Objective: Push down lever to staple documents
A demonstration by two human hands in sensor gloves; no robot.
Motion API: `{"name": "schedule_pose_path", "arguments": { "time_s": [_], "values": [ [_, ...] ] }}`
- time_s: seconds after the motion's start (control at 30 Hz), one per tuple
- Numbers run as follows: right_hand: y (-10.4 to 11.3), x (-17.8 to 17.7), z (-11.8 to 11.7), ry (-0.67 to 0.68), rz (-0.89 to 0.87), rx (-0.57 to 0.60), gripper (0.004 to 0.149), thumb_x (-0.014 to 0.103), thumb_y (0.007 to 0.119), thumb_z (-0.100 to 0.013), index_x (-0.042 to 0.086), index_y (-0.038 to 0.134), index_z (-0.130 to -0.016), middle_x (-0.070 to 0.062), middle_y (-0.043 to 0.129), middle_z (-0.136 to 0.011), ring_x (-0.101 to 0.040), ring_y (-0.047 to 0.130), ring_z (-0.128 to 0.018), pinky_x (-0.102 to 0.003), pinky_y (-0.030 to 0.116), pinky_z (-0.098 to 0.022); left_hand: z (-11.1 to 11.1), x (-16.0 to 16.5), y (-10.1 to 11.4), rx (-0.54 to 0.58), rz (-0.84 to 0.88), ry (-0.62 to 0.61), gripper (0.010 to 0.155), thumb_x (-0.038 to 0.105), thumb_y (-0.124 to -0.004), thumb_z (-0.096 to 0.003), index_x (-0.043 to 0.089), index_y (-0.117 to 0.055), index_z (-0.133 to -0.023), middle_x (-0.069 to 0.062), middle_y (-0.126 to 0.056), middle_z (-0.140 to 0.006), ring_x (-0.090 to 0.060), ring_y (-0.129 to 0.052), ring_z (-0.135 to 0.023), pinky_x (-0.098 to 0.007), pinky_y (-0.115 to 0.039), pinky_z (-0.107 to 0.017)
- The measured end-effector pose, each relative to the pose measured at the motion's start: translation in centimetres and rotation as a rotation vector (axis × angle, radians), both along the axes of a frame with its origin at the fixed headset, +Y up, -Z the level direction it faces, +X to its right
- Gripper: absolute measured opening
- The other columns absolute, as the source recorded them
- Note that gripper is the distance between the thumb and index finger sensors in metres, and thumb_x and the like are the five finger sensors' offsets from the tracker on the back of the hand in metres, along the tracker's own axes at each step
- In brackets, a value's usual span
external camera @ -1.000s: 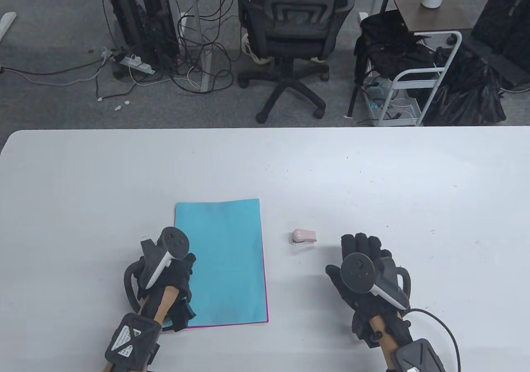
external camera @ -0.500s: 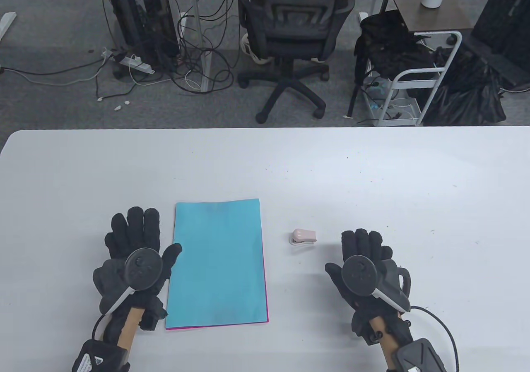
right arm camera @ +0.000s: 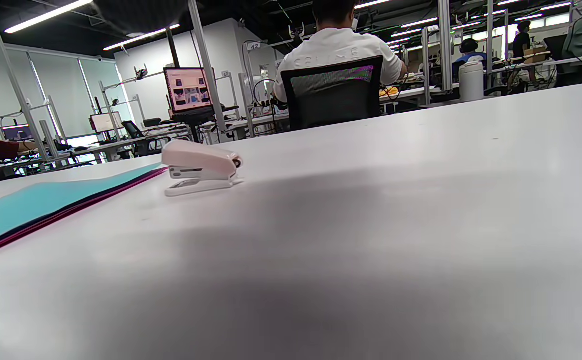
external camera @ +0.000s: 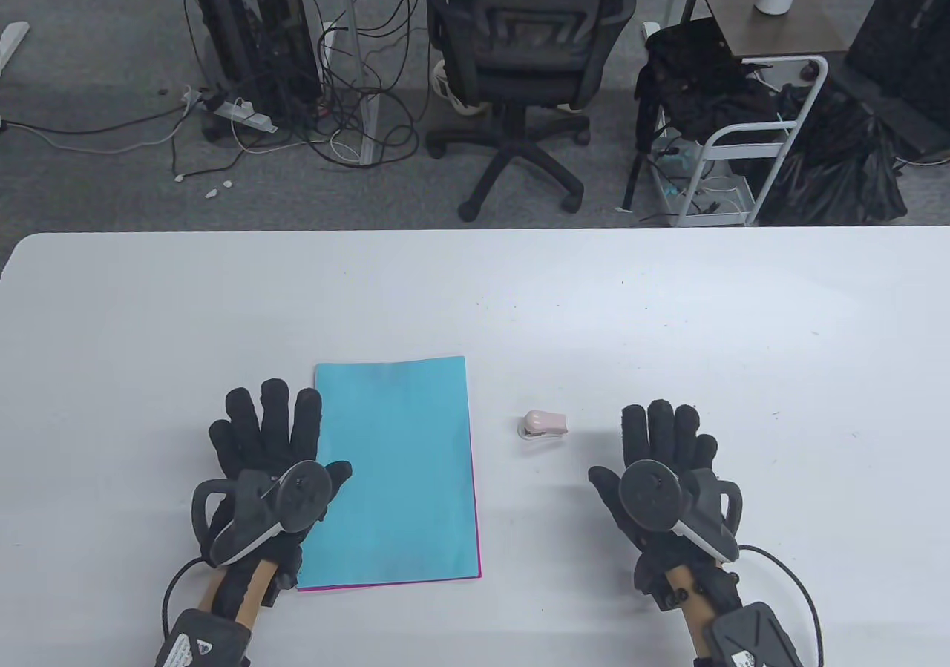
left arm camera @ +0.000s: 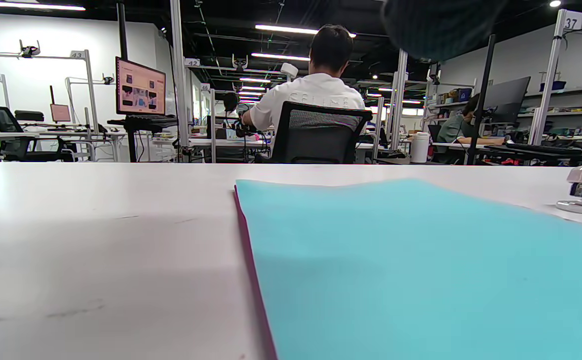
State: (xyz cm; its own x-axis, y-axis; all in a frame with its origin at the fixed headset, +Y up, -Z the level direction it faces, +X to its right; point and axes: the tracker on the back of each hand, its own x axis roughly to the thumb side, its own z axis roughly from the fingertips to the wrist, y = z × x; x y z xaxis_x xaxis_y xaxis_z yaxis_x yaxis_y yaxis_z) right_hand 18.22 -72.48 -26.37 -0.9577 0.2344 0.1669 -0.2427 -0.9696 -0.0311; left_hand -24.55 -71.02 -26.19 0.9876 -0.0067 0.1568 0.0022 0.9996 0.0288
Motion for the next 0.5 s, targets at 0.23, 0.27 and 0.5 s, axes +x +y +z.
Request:
{"name": "schedule_pose_path", "arguments": {
  "time_s": [0.23, 0.27, 0.5],
  "values": [
    [0.28, 0.48, -0.03, -0.011, -0.015, 0.018, 0.086, 0.050, 0.057, -0.056, -0.003, 0.020, -0.112, -0.042, 0.013, -0.109, -0.070, 0.014, -0.095, -0.081, 0.026, -0.063, 0.07, -0.16, 0.05, 0.009, 0.001, 0.008, 0.094, 0.055, -0.064, -0.0557, 0.014, -0.003, -0.115, -0.030, 0.001, -0.121, -0.068, 0.002, -0.100, -0.084, -0.017, -0.064],
    [0.25, 0.49, -0.05, -0.010, -0.017, 0.016, 0.086, 0.050, 0.057, -0.056, -0.003, 0.020, -0.112, -0.041, 0.013, -0.109, -0.070, 0.014, -0.095, -0.081, 0.026, -0.063, 0.07, -0.17, -0.01, 0.007, 0.000, 0.007, 0.094, 0.055, -0.063, -0.0558, 0.014, -0.003, -0.115, -0.030, 0.001, -0.121, -0.068, 0.002, -0.100, -0.083, -0.018, -0.064],
    [0.36, 0.50, -0.10, -0.011, -0.020, 0.013, 0.085, 0.050, 0.057, -0.056, -0.003, 0.022, -0.113, -0.042, 0.014, -0.109, -0.071, 0.016, -0.095, -0.082, 0.026, -0.063, -0.09, 0.10, -0.47, -0.023, -0.002, -0.005, 0.093, 0.055, -0.064, -0.0559, 0.014, -0.005, -0.116, -0.031, -0.001, -0.121, -0.068, 0.000, -0.101, -0.083, -0.020, -0.065]
  ]
}}
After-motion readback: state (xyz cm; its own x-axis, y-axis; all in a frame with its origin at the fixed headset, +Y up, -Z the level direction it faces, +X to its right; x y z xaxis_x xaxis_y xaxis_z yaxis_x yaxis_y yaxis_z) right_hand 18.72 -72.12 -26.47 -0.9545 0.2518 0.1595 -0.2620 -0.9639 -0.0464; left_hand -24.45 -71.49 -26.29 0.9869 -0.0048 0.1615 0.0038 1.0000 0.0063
